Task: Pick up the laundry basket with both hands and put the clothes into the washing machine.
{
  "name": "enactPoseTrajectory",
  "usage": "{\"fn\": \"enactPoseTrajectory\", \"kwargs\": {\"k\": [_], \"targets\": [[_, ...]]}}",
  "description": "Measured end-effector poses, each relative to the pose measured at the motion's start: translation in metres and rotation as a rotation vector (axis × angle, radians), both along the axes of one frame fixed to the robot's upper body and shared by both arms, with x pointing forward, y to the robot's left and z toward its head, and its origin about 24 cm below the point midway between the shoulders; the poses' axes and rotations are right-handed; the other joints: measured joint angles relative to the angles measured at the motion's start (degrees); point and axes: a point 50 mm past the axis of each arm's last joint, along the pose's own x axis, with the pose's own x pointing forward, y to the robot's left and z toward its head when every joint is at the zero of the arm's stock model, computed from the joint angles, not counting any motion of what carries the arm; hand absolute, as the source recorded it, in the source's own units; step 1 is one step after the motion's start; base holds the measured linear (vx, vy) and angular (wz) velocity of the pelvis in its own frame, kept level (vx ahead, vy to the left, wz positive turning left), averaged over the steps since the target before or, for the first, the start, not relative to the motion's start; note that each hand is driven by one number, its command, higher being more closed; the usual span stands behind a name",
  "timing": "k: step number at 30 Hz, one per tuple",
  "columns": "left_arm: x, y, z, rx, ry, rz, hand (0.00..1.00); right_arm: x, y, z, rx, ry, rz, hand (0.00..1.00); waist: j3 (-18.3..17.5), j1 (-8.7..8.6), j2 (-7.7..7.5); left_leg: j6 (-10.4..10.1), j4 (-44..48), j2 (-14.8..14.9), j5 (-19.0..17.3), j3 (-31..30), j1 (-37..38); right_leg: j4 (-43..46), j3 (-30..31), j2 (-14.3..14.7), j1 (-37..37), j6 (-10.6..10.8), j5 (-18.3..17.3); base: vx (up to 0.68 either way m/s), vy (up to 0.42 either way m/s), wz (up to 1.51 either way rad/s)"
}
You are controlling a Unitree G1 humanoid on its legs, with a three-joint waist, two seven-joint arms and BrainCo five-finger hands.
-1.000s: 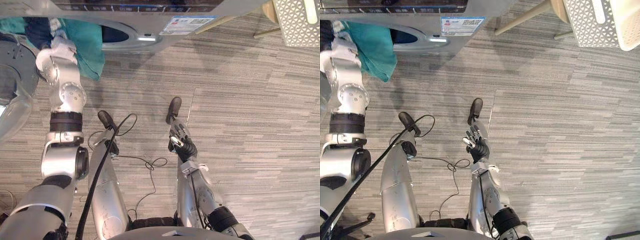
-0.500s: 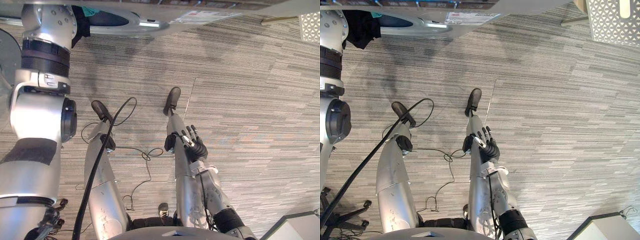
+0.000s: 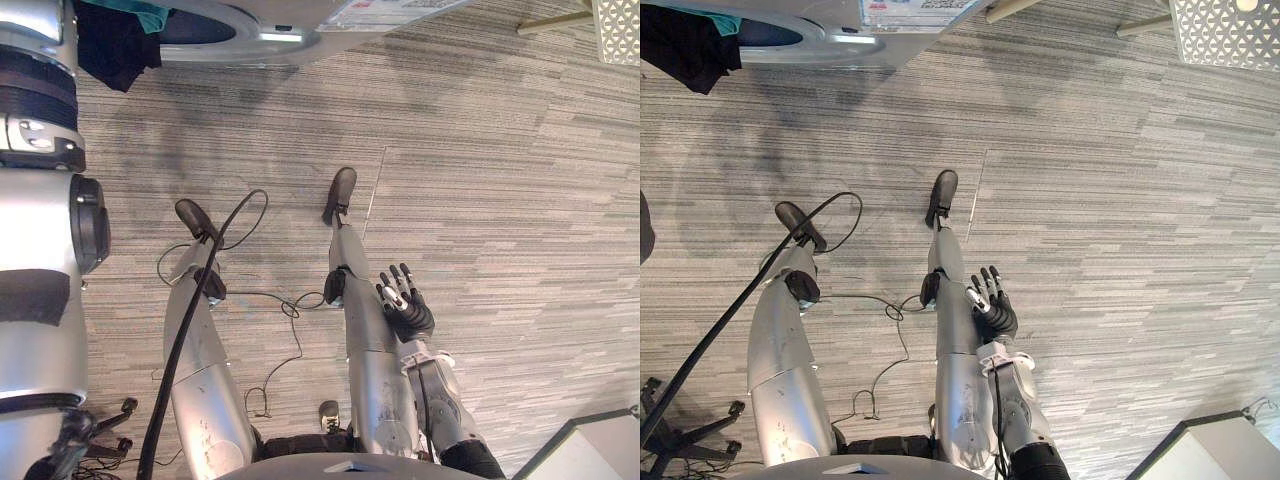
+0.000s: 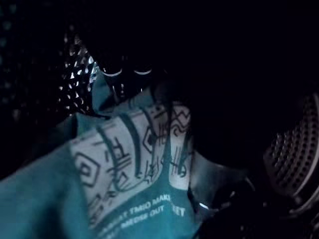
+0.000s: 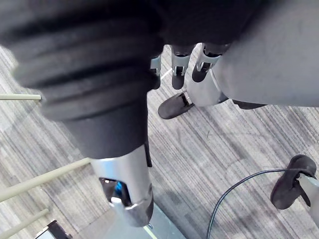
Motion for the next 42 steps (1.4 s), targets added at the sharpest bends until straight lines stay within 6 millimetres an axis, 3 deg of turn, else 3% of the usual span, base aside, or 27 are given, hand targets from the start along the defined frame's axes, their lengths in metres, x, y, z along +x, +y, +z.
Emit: {"fn": "enactPoseTrajectory", "kwargs": {"k": [6, 11, 14, 15, 18, 21, 24, 27, 29, 31, 35, 36, 38, 39, 40, 41, 42], "targets": [[0.000, 0.009, -0.014, 0.227, 0.034, 0.285, 0.00, -0.009, -0.004, -0.006, -0.037, 0.018, 0.042, 0.00, 0.0, -0.88, 0.00, -0.3, 0.8, 2.0, -0.3, -0.1, -0.4, 0.0, 0.4, 1.7, -0.2, 0.0, 0.0, -0.03, -0.049, -0.13], [0.004, 0.016, -0.023, 0.332, 0.119, 0.373, 0.00, -0.010, -0.003, -0.008, -0.050, 0.027, 0.061, 0.00, 0.0, -1.09, 0.01, -0.5, 0.9, 2.8, -0.4, 0.0, -0.4, 0.2, 0.8, 2.3, -0.4, 0.0, 0.0, -0.04, -0.054, -0.07], [0.001, 0.053, -0.034, 0.188, 0.189, 0.350, 0.00, -0.010, -0.002, -0.009, -0.051, 0.035, 0.069, 0.00, 0.0, -1.29, 0.05, -0.8, 0.9, 3.3, -0.2, 0.0, -0.1, 0.2, 0.9, 2.8, -0.4, 0.0, 0.0, -0.03, -0.052, -0.09], [0.002, 0.071, -0.047, 0.123, 0.260, 0.327, 0.00, -0.010, -0.002, -0.010, -0.060, 0.040, 0.074, 0.00, 0.0, -1.25, 0.06, -0.9, 0.9, 3.5, -0.1, 0.1, 0.0, 0.2, 1.0, 3.0, -0.4, 0.0, 0.0, -0.03, -0.053, -0.09], [0.008, 0.096, -0.081, -0.027, 0.397, 0.227, 0.00, -0.015, -0.005, -0.019, -0.070, 0.095, 0.075, 0.00, 0.0, -0.39, 0.06, -1.3, 1.0, 3.9, 0.1, 0.0, 0.1, 0.1, 1.0, 3.4, -0.4, -0.2, 0.1, -0.03, -0.051, -0.03], [0.011, 0.094, -0.084, -0.135, 0.394, 0.060, 0.00, -0.021, -0.008, -0.026, -0.114, 0.145, 0.107, 0.00, 0.0, 0.28, 0.06, -1.4, 1.1, 3.8, 0.2, -0.4, 0.3, 0.0, 1.0, 3.4, 0.3, -0.3, 0.2, -0.02, -0.035, 0.06], [0.009, 0.086, -0.072, -0.183, 0.325, -0.054, 0.00, -0.023, -0.008, -0.029, -0.139, 0.158, 0.120, 0.00, -0.2, 0.09, 0.09, -1.3, 1.1, 3.8, 0.1, -0.8, 1.0, -0.1, 0.9, 3.4, 1.4, -0.3, 0.2, -0.02, -0.031, 0.06], [0.006, 0.083, -0.064, -0.183, 0.274, -0.070, 0.00, -0.023, -0.008, -0.030, -0.144, 0.163, 0.120, 0.00, -0.2, 0.11, 0.09, -1.3, 1.1, 3.8, 0.2, -0.8, 1.3, -0.1, 1.0, 3.4, 1.7, -0.5, 0.4, -0.01, -0.010, 0.00], [0.008, 0.084, -0.077, -0.179, 0.279, -0.065, 0.00, -0.023, -0.008, -0.031, -0.143, 0.167, 0.119, 0.00, -0.2, 0.15, 0.14, -1.4, 1.1, 3.8, 0.3, -0.8, 2.1, 0.1, 1.0, 3.4, 2.2, -0.5, 0.4, -0.01, -0.017, 0.00], [0.012, 0.087, -0.103, -0.208, 0.292, -0.058, 0.00, -0.023, -0.005, -0.031, -0.134, 0.167, 0.117, 0.00, -0.2, 0.27, 0.16, -1.4, 1.0, 3.8, 0.3, -0.6, 3.3, 0.4, 1.1, 3.4, 3.0, -0.5, 0.3, -0.01, -0.015, 0.00], [0.014, 0.074, -0.206, -0.270, 0.413, -0.105, 0.00, -0.022, -0.006, -0.031, -0.135, 0.186, 0.078, 0.00, -0.2, 1.56, 0.19, -1.5, 0.6, 3.7, 0.4, 0.4, 7.5, 2.7, 1.4, 3.1, 5.4, -1.3, -1.3, -0.01, -0.015, 0.07], [0.005, 0.058, -0.255, -0.316, 0.467, -0.148, 0.00, -0.022, -0.007, -0.031, -0.139, 0.193, 0.064, 0.00, -0.2, 2.32, 0.20, -1.8, -0.4, 3.4, 0.5, 0.5, 10.2, 3.9, 1.4, 3.0, 7.2, -1.5, -2.4, 0.01, -0.012, 0.16], [-0.008, 0.038, -0.305, -0.397, 0.528, -0.203, 0.00, -0.021, -0.009, -0.029, -0.144, 0.190, 0.053, 0.00, -0.3, 3.09, 0.23, -2.0, -1.9, 2.7, 0.6, 0.7, 13.8, 5.4, 1.3, 2.5, 9.5, -1.5, -4.3, 0.02, 0.001, 0.25], [-0.024, 0.018, -0.355, -0.511, 0.613, -0.237, 0.00, -0.019, -0.008, -0.027, -0.175, 0.175, 0.067, 0.00, -0.4, 4.04, 0.27, -2.2, -2.7, 2.3, 0.7, 1.0, 18.0, 7.1, 1.3, 2.3, 12.4, -1.7, -5.7, 0.03, 0.017, 0.27], [-0.033, 0.010, -0.376, -0.557, 0.656, -0.244, 0.00, -0.019, -0.007, -0.026, -0.188, 0.172, 0.075, 0.00, -1.2, 4.29, 0.58, -2.3, -3.1, 2.2, 0.7, 1.1, 19.1, 8.0, 1.2, 2.2, 13.2, -1.6, -6.4, 0.03, 0.029, 0.23], [-0.054, -0.004, -0.416, -0.643, 0.753, -0.254, 0.00, -0.021, -0.001, -0.030, -0.203, 0.187, 0.096, 0.00, -4.9, 4.88, 0.81, -2.6, -3.7, 1.9, 0.3, 1.1, 20.3, 9.8, 1.1, 1.8, 13.2, -1.4, -8.2, 0.05, 0.039, 0.15], [-0.064, -0.011, -0.431, -0.680, 0.795, -0.261, 0.00, -0.021, 0.002, -0.032, -0.203, 0.193, 0.099, 0.00, -6.2, 5.30, 0.90, -2.7, -4.2, 1.6, 0.3, 1.3, 21.4, 10.8, 1.1, 1.5, 13.6, -1.5, -8.9, 0.09, 0.058, 0.28]]}}
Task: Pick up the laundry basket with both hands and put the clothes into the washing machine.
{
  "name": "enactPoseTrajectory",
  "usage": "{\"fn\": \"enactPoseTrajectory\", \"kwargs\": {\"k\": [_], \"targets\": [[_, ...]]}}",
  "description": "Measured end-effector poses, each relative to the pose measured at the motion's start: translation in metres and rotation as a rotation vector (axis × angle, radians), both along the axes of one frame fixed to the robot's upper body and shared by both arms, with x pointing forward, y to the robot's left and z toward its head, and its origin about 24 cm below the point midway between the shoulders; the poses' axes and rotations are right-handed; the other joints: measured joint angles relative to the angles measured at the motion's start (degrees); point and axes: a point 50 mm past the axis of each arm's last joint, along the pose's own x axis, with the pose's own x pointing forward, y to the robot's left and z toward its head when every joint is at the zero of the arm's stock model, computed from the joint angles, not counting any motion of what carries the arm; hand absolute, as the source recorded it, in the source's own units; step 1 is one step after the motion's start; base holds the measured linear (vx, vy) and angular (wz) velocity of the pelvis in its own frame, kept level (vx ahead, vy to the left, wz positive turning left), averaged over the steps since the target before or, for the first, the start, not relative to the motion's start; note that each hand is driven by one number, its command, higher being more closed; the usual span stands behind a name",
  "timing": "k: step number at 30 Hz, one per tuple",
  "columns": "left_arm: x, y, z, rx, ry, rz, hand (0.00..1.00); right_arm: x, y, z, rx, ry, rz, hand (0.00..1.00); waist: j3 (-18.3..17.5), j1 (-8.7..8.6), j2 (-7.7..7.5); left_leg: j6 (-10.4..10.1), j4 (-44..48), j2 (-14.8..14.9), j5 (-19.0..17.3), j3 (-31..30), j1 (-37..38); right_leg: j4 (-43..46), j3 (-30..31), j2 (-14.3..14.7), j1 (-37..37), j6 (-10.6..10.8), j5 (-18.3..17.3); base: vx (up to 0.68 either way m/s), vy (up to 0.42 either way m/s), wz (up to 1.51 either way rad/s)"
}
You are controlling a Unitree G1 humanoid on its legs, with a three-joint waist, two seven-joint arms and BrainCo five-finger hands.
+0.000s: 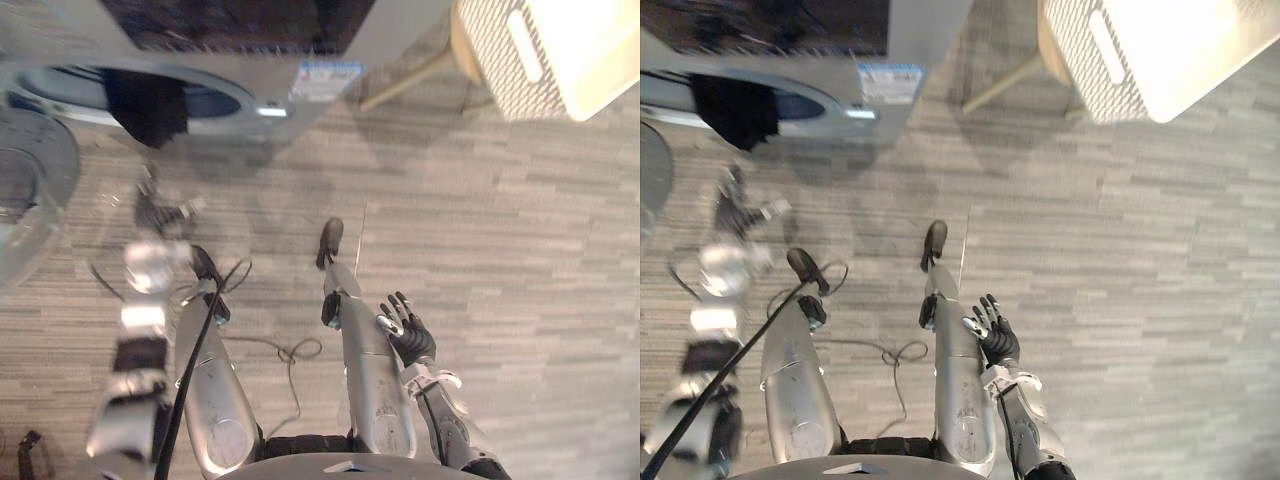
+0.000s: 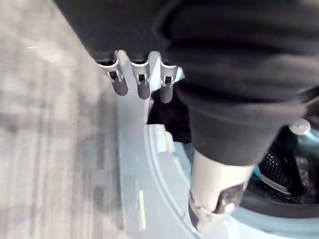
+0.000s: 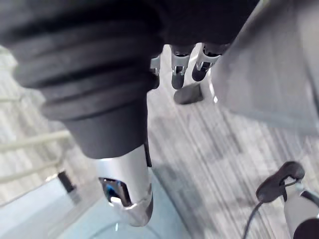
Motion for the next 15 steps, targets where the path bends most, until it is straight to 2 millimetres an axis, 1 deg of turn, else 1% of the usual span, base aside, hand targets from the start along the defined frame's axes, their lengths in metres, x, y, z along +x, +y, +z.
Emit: {"fn": "enactPoseTrajectory", "kwargs": {"k": [1, 2, 3, 4, 5, 6, 7, 8, 9, 10, 11, 12, 13, 14, 15], "targets": [[-0.021, -0.015, -0.027, -0.094, 0.070, -0.011, 0.00, -0.001, 0.004, -0.004, -0.005, 0.017, 0.012, 0.00, -0.9, 0.70, 0.78, -0.1, -0.6, -0.7, -0.1, 0.0, 4.4, 3.0, -0.2, -0.9, 2.9, 0.1, -2.3, 0.10, 0.057, 0.29], [-0.030, -0.020, -0.037, -0.144, 0.092, -0.013, 0.00, -0.002, 0.006, -0.006, -0.010, 0.032, 0.020, 0.00, -1.2, 0.91, 1.17, -0.2, -0.9, -1.0, -0.2, 0.1, 6.5, 4.4, -0.3, -1.3, 4.4, 0.2, -3.5, 0.11, 0.056, 0.43], [-0.048, -0.026, -0.052, -0.255, 0.121, -0.016, 0.00, -0.007, 0.008, -0.014, -0.028, 0.073, 0.030, 0.00, -2.4, 1.12, 1.68, -0.6, -1.0, -1.6, -0.7, 0.0, 10.4, 7.9, -0.5, -2.3, 6.9, 0.4, -6.1, 0.11, 0.033, 0.39], [-0.064, -0.030, -0.064, -0.331, 0.144, -0.017, 0.00, -0.013, 0.007, -0.024, -0.031, 0.122, 0.025, 0.00, -4.7, 1.15, 2.06, -0.9, -0.9, -2.2, -1.5, -0.2, 13.2, 10.9, -0.6, -3.3, 8.6, 0.6, -8.6, 0.14, 0.023, 0.38], [-0.071, -0.030, -0.068, -0.357, 0.151, -0.016, 0.00, -0.017, 0.007, -0.029, -0.037, 0.146, 0.023, 0.00, -5.7, 1.15, 2.17, -0.9, -0.9, -2.5, -1.8, -0.3, 14.5, 12.2, -0.6, -3.7, 9.5, 0.9, -9.7, 0.12, 0.002, 0.40], [-0.083, -0.032, -0.075, -0.409, 0.163, -0.016, 0.00, -0.024, 0.005, -0.038, -0.064, 0.194, 0.024, 0.00, -7.4, 1.12, 2.66, -0.9, -0.9, -3.1, -2.6, -0.9, 16.9, 14.2, -1.0, -4.6, 11.5, 1.2, -11.9, 0.12, -0.021, 0.32], [-0.087, -0.032, -0.078, -0.427, 0.167, -0.015, 0.00, -0.027, 0.003, -0.043, -0.071, 0.218, 0.022, 0.00, -7.9, 1.17, 2.91, -1.2, -1.0, -3.3, -2.8, -1.3, 17.9, 14.8, -1.2, -4.8, 12.4, 1.4, -12.7, 0.10, -0.051, 0.43], [-0.096, -0.032, -0.086, -0.481, 0.186, -0.005, 0.00, -0.033, -0.002, -0.051, -0.091, 0.267, 0.006, 0.00, -9.1, 1.30, 3.54, -1.7, -1.9, -4.2, -3.1, -2.6, 19.8, 15.6, -1.9, -5.5, 14.5, 1.2, -14.2, 0.10, -0.079, 0.53], [-0.102, -0.033, -0.095, -0.522, 0.217, 0.006, 0.00, -0.034, -0.008, -0.057, -0.127, 0.298, 0.001, 0.00, -9.9, 1.17, 4.20, -1.6, -3.9, -5.4, -2.4, -4.4, 21.1, 15.0, -3.4, -6.1, 16.6, 1.3, -14.5, 0.07, -0.075, 0.62], [-0.104, -0.033, -0.098, -0.536, 0.229, 0.013, 0.00, -0.034, -0.010, -0.059, -0.142, 0.309, 0.000, 0.00, -10.0, 1.14, 4.38, -1.5, -5.4, -6.2, -1.6, -5.4, 21.7, 14.5, -4.3, -6.5, 17.8, 1.3, -14.5, 0.02, -0.078, 0.82], [-0.107, -0.033, -0.102, -0.560, 0.240, 0.031, 0.00, -0.036, -0.019, -0.065, -0.166, 0.346, -0.018, 0.00, -10.5, 1.06, 4.90, -1.2, -9.3, -7.9, 0.7, -7.7, 22.7, 13.1, -6.6, -7.3, 19.9, 1.5, -14.4, 0.01, -0.071, 1.07], [-0.107, -0.034, -0.102, -0.589, 0.228, 0.056, 0.00, -0.043, -0.026, -0.070, -0.203, 0.386, -0.015, 0.00, -11.8, 1.16, 5.16, -1.2, -14.0, -9.7, 3.8, -10.2, 23.4, 12.6, -9.4, -8.6, 20.8, 1.6, -14.4, 0.02, -0.068, 1.20], [-0.106, -0.034, -0.101, -0.606, 0.215, 0.072, 0.00, -0.046, -0.030, -0.073, -0.223, 0.406, -0.012, 0.00, -12.2, 1.20, 5.35, -1.1, -16.1, -10.6, 5.4, -11.6, 23.5, 12.6, -10.8, -9.3, 21.1, 1.7, -14.5, 0.05, -0.058, 1.33], [-0.105, -0.035, -0.100, -0.628, 0.197, 0.119, 0.00, -0.051, -0.039, -0.077, -0.255, 0.443, -0.038, 0.00, -12.8, 1.26, 5.82, -1.0, -19.3, -12.1, 7.1, -14.3, 23.5, 13.1, -13.3, -10.4, 21.8, 1.9, -14.7, 0.04, -0.054, 1.16], [-0.108, -0.032, -0.101, -0.638, 0.188, 0.174, 0.00, -0.054, -0.047, -0.080, -0.289, 0.479, -0.060, 0.00, -13.1, 1.67, 6.25, -0.9, -20.2, -12.2, 7.1, -15.5, 23.6, 13.0, -15.4, -11.1, 23.1, 1.8, -14.7, 0.03, -0.048, 0.97]]}}
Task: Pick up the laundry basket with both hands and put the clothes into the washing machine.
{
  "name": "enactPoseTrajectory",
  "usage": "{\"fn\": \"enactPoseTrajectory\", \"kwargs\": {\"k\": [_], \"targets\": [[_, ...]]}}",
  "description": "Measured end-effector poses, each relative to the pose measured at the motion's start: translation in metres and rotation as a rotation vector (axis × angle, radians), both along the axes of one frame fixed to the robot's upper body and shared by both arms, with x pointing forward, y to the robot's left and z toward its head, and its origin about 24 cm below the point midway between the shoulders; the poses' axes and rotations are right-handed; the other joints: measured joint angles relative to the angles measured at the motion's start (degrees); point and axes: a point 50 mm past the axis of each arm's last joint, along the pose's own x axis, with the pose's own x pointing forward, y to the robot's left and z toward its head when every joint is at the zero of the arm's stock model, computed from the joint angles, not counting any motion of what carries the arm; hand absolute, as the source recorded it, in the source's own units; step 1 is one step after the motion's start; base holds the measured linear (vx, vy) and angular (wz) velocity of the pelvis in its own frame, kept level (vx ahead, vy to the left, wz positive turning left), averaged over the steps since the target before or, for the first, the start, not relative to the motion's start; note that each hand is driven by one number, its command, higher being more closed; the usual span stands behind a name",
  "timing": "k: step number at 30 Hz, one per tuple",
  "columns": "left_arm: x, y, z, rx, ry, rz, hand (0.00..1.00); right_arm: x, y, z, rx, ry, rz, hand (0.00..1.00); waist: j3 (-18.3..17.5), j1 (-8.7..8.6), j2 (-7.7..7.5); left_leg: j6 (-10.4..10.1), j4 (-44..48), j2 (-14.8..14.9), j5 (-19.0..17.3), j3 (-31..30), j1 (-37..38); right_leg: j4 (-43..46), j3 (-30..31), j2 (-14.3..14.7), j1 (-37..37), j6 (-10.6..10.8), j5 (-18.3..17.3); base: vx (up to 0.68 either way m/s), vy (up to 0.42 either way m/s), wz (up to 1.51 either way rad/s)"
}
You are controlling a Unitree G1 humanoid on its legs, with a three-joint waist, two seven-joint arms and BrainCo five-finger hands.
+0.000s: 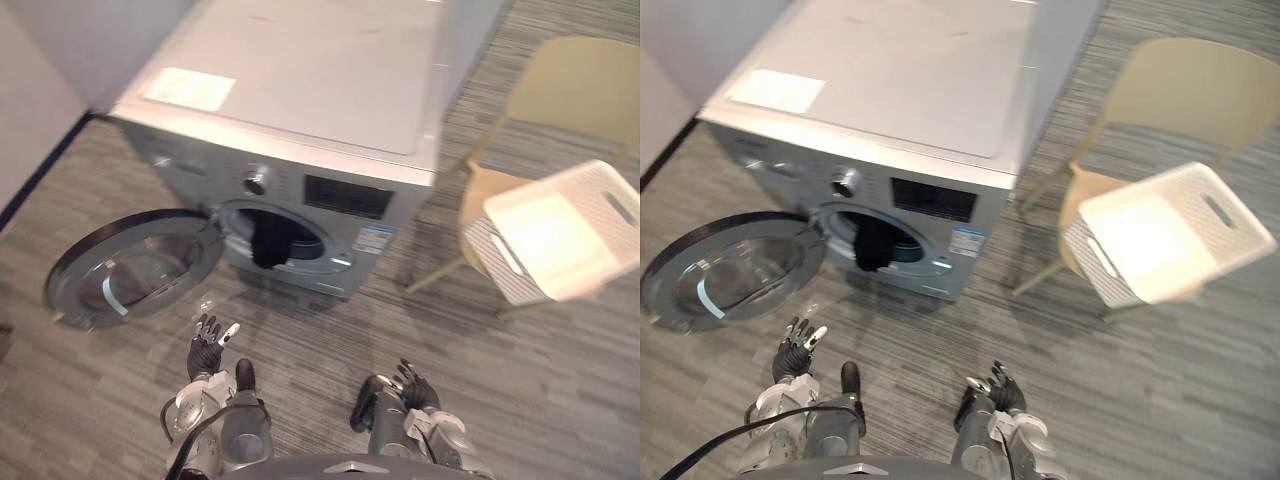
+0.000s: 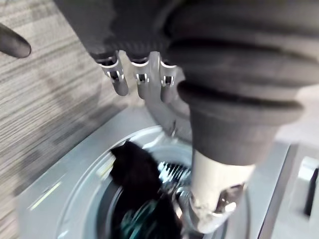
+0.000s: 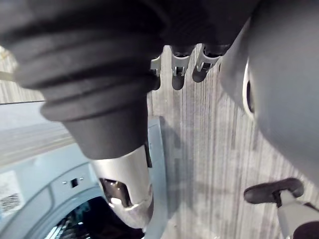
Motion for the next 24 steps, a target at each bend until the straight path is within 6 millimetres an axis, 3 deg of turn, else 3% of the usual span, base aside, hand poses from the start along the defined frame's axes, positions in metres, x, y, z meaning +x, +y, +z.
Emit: {"fn": "enactPoseTrajectory", "kwargs": {"k": [2, 3, 4, 5, 6, 7, 8, 11, 12, 13, 15, 16, 17, 19, 20, 21, 23, 24], "targets": [[-0.009, 0.007, -0.004, -0.004, 0.030, 0.046, 0.00, -0.006, 0.002, -0.005, 0.007, 0.029, -0.017, 0.00, -1.2, 0.16, -0.39, 1.5, -0.5, 0.0, -2.2, 0.9, 1.1, -2.7, -1.8, -1.2, 2.3, -0.8, 1.3, 0.04, -0.010, 0.42], [-0.012, 0.008, -0.006, -0.011, 0.038, 0.054, 0.00, -0.011, 0.001, -0.008, 0.013, 0.050, -0.042, 0.00, -1.7, 0.29, -1.27, 3.6, 5.5, -0.8, -3.6, 1.0, 0.1, -3.5, -1.5, -2.6, 2.7, -0.5, 2.0, 0.06, 0.030, 0.18], [-0.015, 0.007, -0.008, -0.023, 0.045, 0.060, 0.00, -0.016, -0.003, -0.010, 0.009, 0.070, -0.065, 0.00, -2.3, 0.18, -1.14, 4.1, 13.8, -0.7, -4.4, 0.5, -0.6, -4.1, -1.3, -3.5, 3.3, -0.1, 2.7, 0.05, 0.068, 0.11], [-0.022, 0.005, -0.012, -0.036, 0.062, 0.061, 0.00, -0.024, -0.010, -0.013, 0.000, 0.104, -0.093, 0.00, -2.9, -0.44, -0.78, 2.8, 21.6, 0.4, -7.5, -1.1, 0.0, -4.9, -1.3, -4.0, 4.8, 0.8, 3.5, 0.00, 0.174, 0.04], [-0.026, 0.003, -0.015, -0.061, 0.074, 0.069, 0.00, -0.034, -0.017, -0.015, -0.014, 0.122, -0.122, 0.00, -4.3, -0.66, 0.71, 0.6, 23.5, 1.3, -9.8, -2.9, 1.1, -6.2, -1.2, -4.0, 5.7, 1.8, 4.9, -0.01, 0.165, -0.03], [-0.027, 0.002, -0.016, -0.062, 0.074, 0.067, 0.00, -0.035, -0.019, -0.015, -0.019, 0.125, -0.136, 0.00, -4.7, -0.91, 1.25, -0.6, 23.1, 1.1, -11.1, -3.2, 1.8, -7.1, -0.9, -3.8, 6.1, 2.1, 5.8, -0.05, 0.300, -0.11], [-0.026, 0.004, -0.015, -0.055, 0.070, 0.057, 0.00, -0.037, -0.020, -0.016, -0.020, 0.141, -0.158, 0.00, -5.9, -1.79, 1.96, 0.9, 21.2, 0.2, -12.9, -2.5, 2.6, -10.2, -0.1, -2.8, 6.9, 2.9, 8.0, -0.05, 0.217, -0.10], [-0.024, 0.016, -0.012, 0.006, 0.061, 0.018, 0.00, -0.038, -0.009, -0.020, -0.007, 0.159, -0.148, 0.00, -6.9, -2.52, -0.12, -0.4, 16.0, -1.2, -16.3, -1.8, 3.6, -16.1, 0.7, -2.4, 6.4, 1.8, 12.3, -0.13, 0.261, -0.15], [-0.024, 0.022, -0.013, 0.032, 0.076, -0.001, 0.00, -0.036, -0.004, -0.021, -0.008, 0.170, -0.141, 0.00, -6.3, -2.00, -1.56, -0.2, 17.8, -1.7, -16.7, -0.9, 2.8, -18.0, 1.9, -2.2, 6.0, 0.6, 14.0, -0.28, 0.198, -0.39], [-0.026, 0.025, -0.017, 0.042, 0.105, -0.007, 0.00, -0.037, -0.003, -0.022, -0.016, 0.180, -0.132, 0.00, -6.4, -2.35, -1.68, 0.4, 20.9, -1.5, -18.2, -0.8, 0.6, -20.1, 3.4, -1.4, 5.7, 0.1, 14.6, -0.29, 0.167, -0.38], [-0.028, 0.028, -0.021, 0.063, 0.134, -0.020, 0.00, -0.038, -0.003, -0.023, -0.026, 0.199, -0.119, 0.00, -6.5, -2.52, -1.86, 1.0, 23.1, -1.5, -19.4, -0.1, -1.8, -21.0, 5.9, -0.8, 4.2, -0.5, 14.1, -0.28, 0.121, -0.27], [-0.030, 0.029, -0.023, 0.073, 0.153, -0.026, 0.00, -0.037, -0.002, -0.024, -0.029, 0.212, -0.111, 0.00, -6.3, -2.47, -1.68, 2.1, 23.0, -1.4, -19.6, 0.7, -2.4, -21.3, 6.8, -0.2, 3.1, -3.6, 9.5, -0.23, 0.108, -0.41], [-0.032, 0.029, -0.024, 0.072, 0.162, -0.025, 0.00, -0.036, -0.007, -0.023, -0.046, 0.216, -0.111, 0.00, -6.1, -2.25, -0.24, 3.0, 21.5, -0.7, -19.1, 1.1, -2.2, -20.3, 7.4, 0.5, 2.4, -3.8, 7.7, -0.17, 0.065, -0.51], [-0.039, 0.036, -0.027, 0.089, 0.190, -0.002, 0.00, -0.030, -0.007, -0.022, -0.052, 0.208, -0.105, 0.00, -6.1, -2.32, -0.51, 4.8, 18.1, -0.2, -16.2, 3.2, -0.3, -3.8, 10.7, 1.6, -0.5, -2.6, 5.9, -0.10, 0.015, -0.23], [-0.043, 0.045, -0.028, 0.112, 0.207, 0.011, 0.00, -0.036, -0.004, -0.025, -0.045, 0.236, -0.096, 0.00, -6.2, -2.20, -1.17, 4.8, 16.9, -0.8, -15.7, 3.4, 1.3, 4.0, 11.3, 2.8, 1.5, -2.7, 0.8, -0.06, -0.033, 0.05], [-0.047, 0.049, -0.028, 0.120, 0.217, 0.029, 0.00, -0.041, -0.001, -0.027, -0.050, 0.254, -0.076, 0.00, -6.4, -1.75, -1.74, 4.5, 16.5, -1.0, -15.5, 3.4, 2.3, 5.3, 11.5, 3.9, 3.4, -1.7, -2.3, -0.06, -0.062, 0.08], [-0.051, 0.054, -0.028, 0.130, 0.228, 0.044, 0.00, -0.042, 0.002, -0.028, -0.046, 0.260, -0.067, 0.00, -7.5, -1.72, -2.80, 4.4, 14.2, -2.6, -14.1, 2.4, 2.8, 1.0, 12.7, 4.6, 5.0, 0.9, -1.6, -0.05, -0.045, 0.14], [-0.051, 0.051, -0.029, 0.129, 0.231, 0.036, 0.00, -0.048, 0.002, -0.030, -0.060, 0.293, -0.045, 0.00, -9.4, -0.80, -2.55, 4.6, 9.9, -3.2, -12.3, 1.7, 2.7, -8.4, 12.7, 6.2, 7.7, 2.2, 0.6, -0.02, -0.024, 0.04]]}}
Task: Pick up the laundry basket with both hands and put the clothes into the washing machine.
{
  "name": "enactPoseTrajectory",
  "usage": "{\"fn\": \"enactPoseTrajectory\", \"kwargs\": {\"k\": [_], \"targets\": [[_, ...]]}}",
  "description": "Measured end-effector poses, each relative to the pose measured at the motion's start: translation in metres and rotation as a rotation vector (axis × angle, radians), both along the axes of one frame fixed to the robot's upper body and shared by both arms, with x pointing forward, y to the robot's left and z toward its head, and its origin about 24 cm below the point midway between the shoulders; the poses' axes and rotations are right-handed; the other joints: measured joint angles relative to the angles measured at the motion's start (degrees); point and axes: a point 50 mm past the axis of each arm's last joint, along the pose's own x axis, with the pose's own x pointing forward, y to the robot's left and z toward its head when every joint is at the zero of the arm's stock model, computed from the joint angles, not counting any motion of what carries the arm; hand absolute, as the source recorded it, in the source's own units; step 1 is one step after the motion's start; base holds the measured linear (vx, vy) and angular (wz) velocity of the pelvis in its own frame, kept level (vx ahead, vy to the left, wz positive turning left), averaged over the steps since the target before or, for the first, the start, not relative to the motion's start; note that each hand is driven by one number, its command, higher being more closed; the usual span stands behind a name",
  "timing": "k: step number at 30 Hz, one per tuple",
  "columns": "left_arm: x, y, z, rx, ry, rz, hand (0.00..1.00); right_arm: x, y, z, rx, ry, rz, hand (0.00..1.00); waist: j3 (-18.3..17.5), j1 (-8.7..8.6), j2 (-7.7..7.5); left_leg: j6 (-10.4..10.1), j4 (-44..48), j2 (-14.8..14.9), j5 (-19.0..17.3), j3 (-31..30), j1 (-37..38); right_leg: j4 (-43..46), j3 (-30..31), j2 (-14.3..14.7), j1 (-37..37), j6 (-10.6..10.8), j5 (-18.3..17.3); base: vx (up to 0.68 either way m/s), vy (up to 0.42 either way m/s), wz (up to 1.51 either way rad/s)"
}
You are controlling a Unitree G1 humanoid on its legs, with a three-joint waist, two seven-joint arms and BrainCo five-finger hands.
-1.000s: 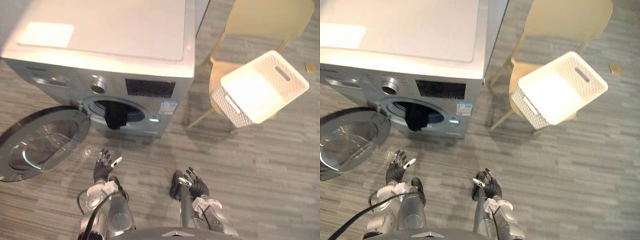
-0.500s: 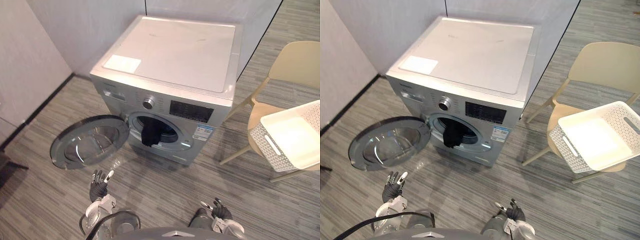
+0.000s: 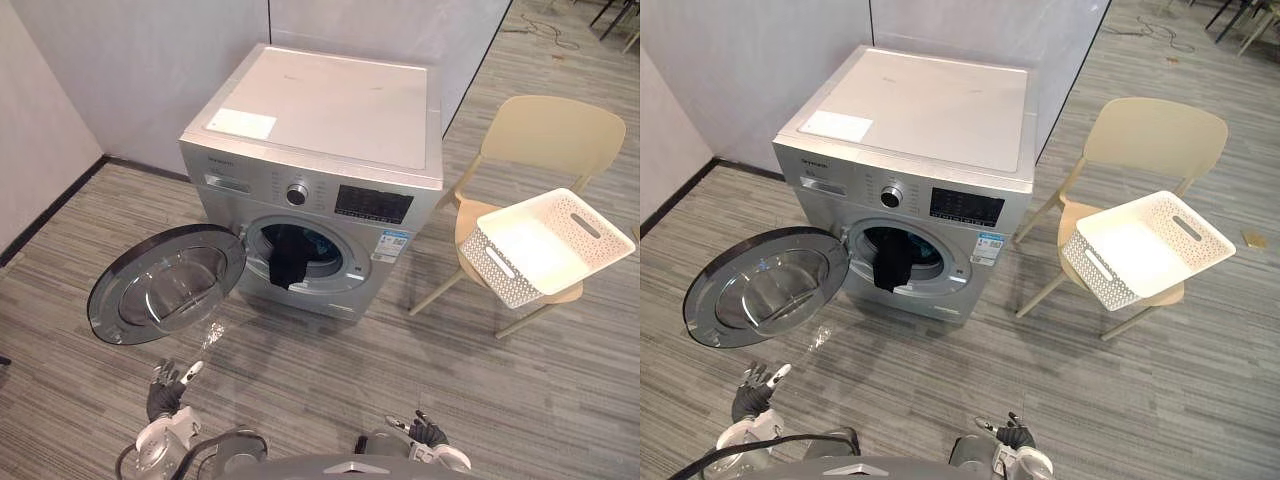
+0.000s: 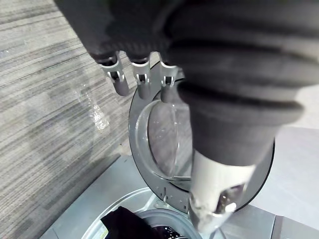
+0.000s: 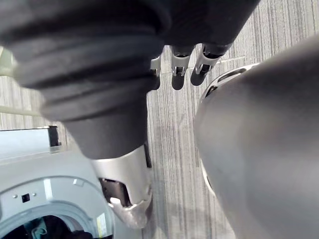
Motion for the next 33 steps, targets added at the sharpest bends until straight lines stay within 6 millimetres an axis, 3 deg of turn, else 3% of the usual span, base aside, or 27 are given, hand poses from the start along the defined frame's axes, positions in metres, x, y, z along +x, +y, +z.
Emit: {"fn": "enactPoseTrajectory", "kwargs": {"k": [1, 4, 6, 8, 10, 12, 14, 17, 19, 24, 27, 30, 33], "targets": [[-0.002, 0.000, -0.001, 0.000, 0.005, 0.003, 0.00, 0.000, 0.001, 0.000, 0.000, 0.008, 0.012, 0.00, -0.3, 0.78, -0.04, 0.4, -1.4, 0.0, 1.4, 0.1, 0.0, -2.6, 0.0, 0.2, 0.8, -0.3, -0.6, -0.01, -0.063, 0.04], [0.003, -0.014, -0.002, -0.032, 0.007, 0.007, 0.00, 0.011, 0.000, 0.002, -0.039, 0.015, 0.119, 0.00, -0.2, 2.05, 1.13, 0.1, -6.0, -0.5, 6.0, -0.2, -0.1, -7.2, -0.7, 1.0, 1.0, -0.4, 2.5, -0.03, -0.028, 0.10], [0.005, -0.019, 0.000, -0.028, 0.001, -0.005, 0.00, 0.021, 0.000, 0.004, -0.104, 0.014, 0.246, 0.00, 0.8, 2.11, 2.09, 0.1, -8.5, -1.1, 9.0, -1.6, 0.9, -10.1, -2.8, 1.2, 2.9, -0.5, 4.2, -0.01, 0.002, 0.35], [0.011, -0.018, 0.006, -0.007, -0.025, -0.014, 0.00, 0.023, 0.000, 0.005, -0.125, 0.023, 0.283, 0.00, 1.3, 2.22, 2.66, 0.3, -8.8, -1.3, 9.7, -2.5, 1.2, -10.9, -4.1, 1.1, 4.3, -0.5, 4.6, -0.07, 0.021, 0.43], [0.022, -0.015, 0.019, 0.032, -0.079, -0.022, 0.00, 0.030, -0.002, 0.007, -0.147, 0.017, 0.303, 0.00, 1.8, 2.28, 3.42, 2.0, -9.5, -1.6, 10.8, -0.5, 1.4, -11.3, -5.3, 0.6, 5.4, -0.6, 4.7, -0.11, 0.042, 0.32], [0.029, -0.007, 0.031, 0.066, -0.123, -0.006, 0.00, 0.030, -0.008, 0.008, -0.157, 0.016, 0.260, 0.00, 2.0, 1.81, 4.02, 8.4, -10.4, -0.8, 9.2, 7.6, 2.9, -11.5, -6.3, -0.6, 6.8, -0.5, 4.7, -0.09, 0.043, 0.32], [0.033, 0.005, 0.047, 0.109, -0.180, 0.046, 0.00, 0.024, -0.015, 0.007, -0.167, 0.041, 0.244, 0.00, 2.1, 1.71, 4.66, 7.7, -9.9, 0.0, 9.2, 9.7, 4.2, -11.4, -6.4, -1.2, 7.5, -0.4, 4.6, -0.01, 0.045, 0.11], [0.024, 0.043, 0.078, 0.263, -0.250, 0.188, 0.00, 0.008, -0.020, 0.003, -0.171, 0.098, 0.241, 0.00, 1.9, 1.85, 5.37, 4.0, -5.5, 0.8, 7.9, 8.4, 3.9, -11.6, -4.6, -1.4, 7.8, 0.2, 4.2, -0.01, 0.069, -0.25], [0.021, 0.061, 0.100, 0.383, -0.278, 0.238, 0.00, 0.007, -0.023, 0.003, -0.175, 0.100, 0.237, 0.00, 1.8, 0.72, 5.28, 2.2, -5.2, 0.5, 7.6, 6.8, 3.9, -12.0, -4.7, -1.6, 8.7, 0.4, 4.1, -0.01, 0.043, 0.13], [0.039, 0.087, 0.148, 0.650, -0.326, 0.271, 0.00, -0.016, -0.035, 0.000, -0.179, 0.160, 0.184, 0.00, 0.4, 0.19, 4.35, 1.0, -6.4, -2.5, 7.7, 5.5, 3.1, -14.0, -5.0, -3.1, 9.2, 1.6, 5.0, 0.02, 0.069, 0.21], [0.049, 0.108, 0.177, 0.776, -0.361, 0.310, 0.00, -0.034, -0.036, -0.003, -0.155, 0.205, 0.115, 0.00, -0.4, -0.03, 3.67, 1.4, -9.5, -4.3, 9.2, 6.8, 4.7, -15.2, -4.5, -4.0, 9.4, 2.4, 6.6, 0.07, 0.041, -0.08], [0.069, 0.141, 0.223, 0.957, -0.393, 0.316, 0.00, -0.035, -0.038, -0.003, -0.144, 0.195, 0.066, 0.00, -0.6, -0.21, 3.55, 1.8, -16.5, -5.7, 12.6, 8.9, 7.3, -16.5, -2.9, -4.5, 8.2, 2.5, 8.1, 0.03, 0.028, -0.27], [0.089, 0.172, 0.251, 1.019, -0.364, 0.326, 0.00, -0.025, -0.037, 0.000, -0.152, 0.158, 0.089, 0.00, -0.5, -0.44, 3.35, 1.8, -20.0, -6.1, 14.5, 10.4, 7.1, -16.9, -1.2, -4.3, 5.5, 2.6, 9.0, -0.02, 0.033, -0.36]]}}
